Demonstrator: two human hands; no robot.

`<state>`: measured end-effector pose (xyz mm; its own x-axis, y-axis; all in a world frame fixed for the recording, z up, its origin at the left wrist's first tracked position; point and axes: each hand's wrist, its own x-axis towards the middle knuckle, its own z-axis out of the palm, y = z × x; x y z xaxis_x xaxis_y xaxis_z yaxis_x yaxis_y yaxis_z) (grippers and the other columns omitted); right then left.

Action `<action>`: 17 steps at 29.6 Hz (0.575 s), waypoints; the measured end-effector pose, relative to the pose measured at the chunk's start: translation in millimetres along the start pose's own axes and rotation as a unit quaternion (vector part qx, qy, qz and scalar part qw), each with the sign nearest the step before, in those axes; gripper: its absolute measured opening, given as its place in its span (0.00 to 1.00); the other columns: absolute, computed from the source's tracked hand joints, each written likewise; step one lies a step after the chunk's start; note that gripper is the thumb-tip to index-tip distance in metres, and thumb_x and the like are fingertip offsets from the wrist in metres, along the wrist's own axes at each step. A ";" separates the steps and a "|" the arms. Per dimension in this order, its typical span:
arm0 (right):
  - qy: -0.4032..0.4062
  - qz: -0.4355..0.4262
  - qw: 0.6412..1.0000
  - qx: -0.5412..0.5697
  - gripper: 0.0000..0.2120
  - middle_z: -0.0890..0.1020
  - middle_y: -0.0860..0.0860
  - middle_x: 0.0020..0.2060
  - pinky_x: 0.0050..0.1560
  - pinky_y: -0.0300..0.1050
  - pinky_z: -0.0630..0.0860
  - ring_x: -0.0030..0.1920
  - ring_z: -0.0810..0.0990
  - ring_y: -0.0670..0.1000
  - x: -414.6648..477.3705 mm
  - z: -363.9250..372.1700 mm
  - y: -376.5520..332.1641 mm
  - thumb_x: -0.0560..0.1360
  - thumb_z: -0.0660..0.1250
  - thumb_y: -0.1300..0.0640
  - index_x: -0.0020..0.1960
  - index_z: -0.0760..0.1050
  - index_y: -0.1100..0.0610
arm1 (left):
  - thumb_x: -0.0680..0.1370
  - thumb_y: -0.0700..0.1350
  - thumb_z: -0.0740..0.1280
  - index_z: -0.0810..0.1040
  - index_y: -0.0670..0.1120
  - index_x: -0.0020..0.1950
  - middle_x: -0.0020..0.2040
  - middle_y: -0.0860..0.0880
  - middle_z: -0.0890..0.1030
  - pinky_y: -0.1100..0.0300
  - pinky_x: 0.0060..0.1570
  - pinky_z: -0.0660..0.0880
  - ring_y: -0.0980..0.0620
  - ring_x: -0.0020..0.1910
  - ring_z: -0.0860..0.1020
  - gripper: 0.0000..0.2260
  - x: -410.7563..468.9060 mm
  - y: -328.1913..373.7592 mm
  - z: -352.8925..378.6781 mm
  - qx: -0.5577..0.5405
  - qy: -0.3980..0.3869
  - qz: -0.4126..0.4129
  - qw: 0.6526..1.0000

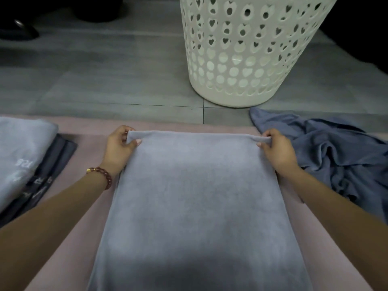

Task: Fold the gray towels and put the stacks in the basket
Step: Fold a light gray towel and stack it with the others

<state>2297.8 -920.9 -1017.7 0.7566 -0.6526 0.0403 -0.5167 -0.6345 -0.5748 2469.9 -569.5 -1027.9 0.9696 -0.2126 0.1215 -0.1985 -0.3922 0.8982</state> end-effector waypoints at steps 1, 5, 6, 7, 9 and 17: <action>-0.001 0.016 0.999 -0.028 0.08 0.79 0.59 0.50 0.45 0.49 0.69 0.52 0.76 0.60 -1.5 4.8 0.1 0.76 0.63 0.61 0.56 0.71 0.59 | 0.72 0.31 0.68 0.73 0.48 0.44 0.40 0.50 0.77 0.57 0.46 0.76 0.59 0.38 0.77 0.13 1.2 -4.6 3.5 0.022 0.003 -0.012 1.000; 0.048 -0.052 0.983 -0.172 0.24 0.66 0.63 0.69 0.67 0.57 0.59 0.69 0.63 0.64 -21.6 27.0 -23.5 0.75 0.57 0.64 0.70 0.63 0.60 | 0.74 0.41 0.64 0.71 0.42 0.66 0.66 0.40 0.72 0.48 0.64 0.61 0.40 0.66 0.68 0.20 -12.8 -5.4 19.6 0.301 0.058 0.080 0.948; 0.014 -0.132 0.977 -0.164 0.26 0.63 0.61 0.72 0.69 0.57 0.57 0.71 0.61 0.63 -30.4 33.8 -34.4 0.75 0.56 0.58 0.73 0.61 0.57 | 0.75 0.46 0.61 0.70 0.43 0.68 0.69 0.41 0.70 0.48 0.65 0.59 0.42 0.69 0.66 0.21 -23.0 0.4 26.7 0.327 0.010 0.160 0.932; -0.045 -0.216 0.962 -0.164 0.27 0.62 0.57 0.73 0.70 0.59 0.56 0.73 0.59 0.63 -40.0 40.2 -45.1 0.76 0.53 0.51 0.74 0.60 0.54 | 0.76 0.51 0.57 0.70 0.45 0.69 0.71 0.42 0.69 0.48 0.66 0.58 0.43 0.71 0.65 0.22 -33.9 4.7 33.9 0.347 -0.063 0.233 0.906; -0.171 -0.308 0.910 -0.218 0.33 0.55 0.48 0.76 0.72 0.61 0.49 0.76 0.52 0.59 -52.4 50.7 -52.3 0.73 0.41 0.35 0.76 0.52 0.45 | 0.77 0.57 0.50 0.67 0.50 0.72 0.74 0.46 0.65 0.46 0.68 0.56 0.45 0.73 0.62 0.26 -50.5 -1.0 43.1 0.404 -0.192 0.297 0.844; -0.193 -0.046 0.933 -0.301 0.33 0.41 0.52 0.77 0.74 0.50 0.41 0.76 0.42 0.56 -27.1 19.4 3.8 0.77 0.43 0.34 0.77 0.39 0.47 | 0.79 0.63 0.47 0.50 0.55 0.77 0.78 0.50 0.51 0.39 0.69 0.48 0.47 0.76 0.51 0.28 -12.9 -16.3 12.5 0.474 -0.170 0.019 0.864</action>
<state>2283.1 -897.6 -1036.8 0.8365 -0.4605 -0.2970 -0.4862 -0.8738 -0.0147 2458.8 -571.5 -1049.4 0.8933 -0.4292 -0.1333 -0.4139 -0.9013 0.1282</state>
